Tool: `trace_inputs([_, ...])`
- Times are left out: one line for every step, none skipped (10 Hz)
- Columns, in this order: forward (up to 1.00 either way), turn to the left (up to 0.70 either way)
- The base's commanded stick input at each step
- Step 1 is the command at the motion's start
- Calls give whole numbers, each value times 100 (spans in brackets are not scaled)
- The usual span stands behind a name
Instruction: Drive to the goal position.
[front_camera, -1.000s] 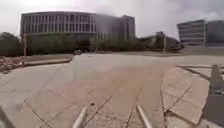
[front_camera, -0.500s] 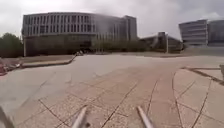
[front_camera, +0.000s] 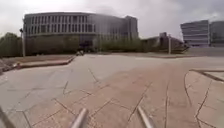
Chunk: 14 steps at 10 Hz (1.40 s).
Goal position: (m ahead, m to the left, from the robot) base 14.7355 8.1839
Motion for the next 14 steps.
trace_inputs([70,0])
trace_inputs([70,0])
trace_inputs([70,0])
trace_inputs([70,0])
trace_inputs([70,0])
trace_inputs([70,0])
trace_inputs([70,0])
trace_inputs([70,0])
trace_inputs([70,0])
trace_inputs([70,0])
trace_inputs([70,-16])
trace_inputs([70,-35])
trace_inputs([70,-35])
trace_inputs([70,-35])
